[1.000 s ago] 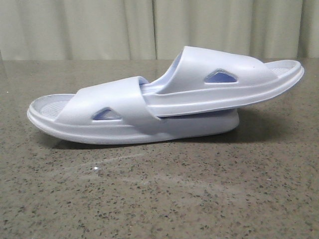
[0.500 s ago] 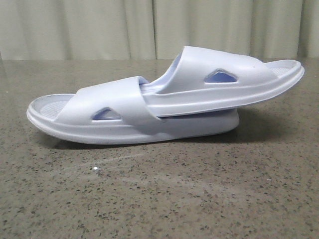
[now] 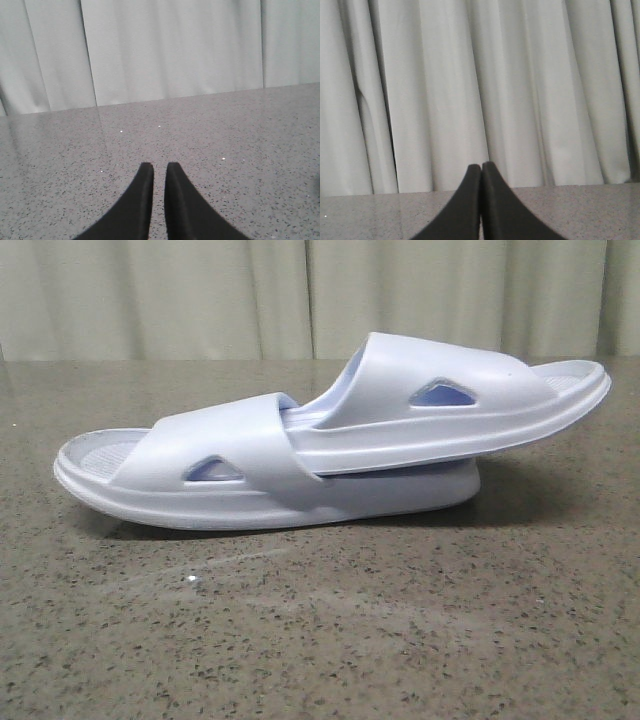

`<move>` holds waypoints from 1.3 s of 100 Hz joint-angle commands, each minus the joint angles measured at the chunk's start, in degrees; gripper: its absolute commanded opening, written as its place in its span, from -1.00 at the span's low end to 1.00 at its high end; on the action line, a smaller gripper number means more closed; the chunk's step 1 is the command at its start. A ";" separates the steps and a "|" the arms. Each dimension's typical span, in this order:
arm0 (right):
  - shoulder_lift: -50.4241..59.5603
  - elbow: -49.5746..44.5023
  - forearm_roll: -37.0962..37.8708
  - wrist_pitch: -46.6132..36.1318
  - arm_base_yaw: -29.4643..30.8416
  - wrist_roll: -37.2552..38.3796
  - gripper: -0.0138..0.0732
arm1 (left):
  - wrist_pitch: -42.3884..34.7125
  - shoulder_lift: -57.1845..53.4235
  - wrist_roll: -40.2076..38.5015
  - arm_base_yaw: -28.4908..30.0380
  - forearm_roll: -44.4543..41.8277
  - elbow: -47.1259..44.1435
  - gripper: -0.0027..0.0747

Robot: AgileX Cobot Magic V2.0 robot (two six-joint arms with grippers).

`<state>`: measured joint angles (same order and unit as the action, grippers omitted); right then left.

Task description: Insert blue slippers together front up

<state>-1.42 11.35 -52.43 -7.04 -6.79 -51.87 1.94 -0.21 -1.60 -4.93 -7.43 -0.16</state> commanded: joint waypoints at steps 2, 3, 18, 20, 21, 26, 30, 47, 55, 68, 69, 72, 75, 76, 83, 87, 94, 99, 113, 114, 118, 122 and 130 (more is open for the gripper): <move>-0.59 1.05 1.39 -3.81 0.18 -0.62 -0.93 | -4.77 -1.70 -0.69 -0.49 0.65 -0.45 -0.89; -0.59 0.90 1.60 -3.92 0.18 -0.62 -0.93 | -4.77 -1.70 -0.69 -0.49 0.65 -0.45 -0.89; -0.59 0.01 12.72 -1.07 0.18 7.87 -0.93 | -4.77 -1.70 -0.69 -0.49 0.65 -0.45 -0.89; -0.59 -0.23 16.49 -0.34 0.18 11.82 -0.93 | -4.77 -1.70 -0.69 -0.49 0.65 -0.45 -0.89; -0.59 -0.34 17.77 0.06 0.21 14.54 -0.93 | -4.77 -1.70 -0.69 -0.49 0.65 -0.45 -0.89; -0.59 -1.14 27.16 1.44 0.87 23.94 -0.93 | -4.77 -1.70 -0.69 -0.49 0.65 -0.45 -0.89; -0.59 -2.01 32.38 2.87 1.51 31.27 -0.93 | -4.77 -1.70 -0.69 -0.49 0.65 -0.45 -0.89; -0.59 -5.40 50.60 7.59 6.79 54.74 -0.93 | -4.77 -1.70 -0.69 -0.49 0.65 -0.45 -0.89; 0.18 -6.60 52.43 9.12 8.55 57.19 -0.93 | -4.77 -1.70 -0.69 -0.49 0.65 -0.45 -0.89; 3.32 -9.67 52.43 8.79 10.20 57.19 -0.93 | -4.77 -1.70 -0.69 -0.49 0.65 -0.45 -0.89; 3.32 -10.01 52.43 8.63 10.20 57.19 -0.93 | -4.77 -1.70 -0.69 -0.49 0.65 -0.45 -0.89; 3.21 -10.68 52.43 8.34 10.20 57.77 -0.93 | -4.77 -1.70 -0.69 -0.49 0.65 -0.45 -0.89; 3.21 -11.28 52.43 8.34 10.20 57.87 -0.93 | -4.77 -1.70 -0.69 -0.49 0.65 -0.45 -0.89; 3.21 -11.60 52.43 8.22 10.20 58.01 -0.93 | -4.77 -1.70 -0.69 -0.49 0.65 -0.45 -0.89; 3.21 -13.01 52.43 7.83 10.20 58.10 -0.93 | -4.77 -1.70 -0.69 -0.49 0.65 -0.45 -0.89; 3.21 -13.15 52.43 8.38 10.20 58.59 -0.93 | -4.77 -1.70 -0.69 -0.49 0.65 -0.45 -0.89; 3.21 -13.15 53.23 8.77 10.20 58.59 -0.93 | -4.77 -1.70 -0.69 -0.49 0.65 -0.45 -0.89; 3.21 -13.15 53.49 8.52 10.20 58.59 -0.93 | -4.77 -1.70 -0.69 -0.49 0.65 -0.45 -0.89; 3.21 -13.15 53.77 8.65 10.20 58.59 -0.93 | -4.77 -1.70 -0.69 -0.49 0.65 -0.45 -0.89; 3.21 -13.15 53.77 8.65 10.20 58.59 -0.93 | -4.77 -1.70 -0.69 -0.49 0.65 -0.45 -0.89; 3.21 -13.15 53.77 8.75 10.20 58.59 -0.93 | -4.77 -1.70 -0.69 -0.49 0.65 -0.45 -0.89; 3.21 -13.15 53.77 8.75 10.20 58.59 -0.93 | -4.77 -1.70 -0.69 -0.49 0.65 -0.45 -0.89; 3.21 -13.15 53.77 8.75 10.20 58.59 -0.93 | -4.77 -1.70 -0.69 -0.49 0.65 -0.45 -0.89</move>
<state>0.54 -0.54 0.66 6.22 3.09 6.76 1.83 -0.21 -1.85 -4.93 -7.43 -0.16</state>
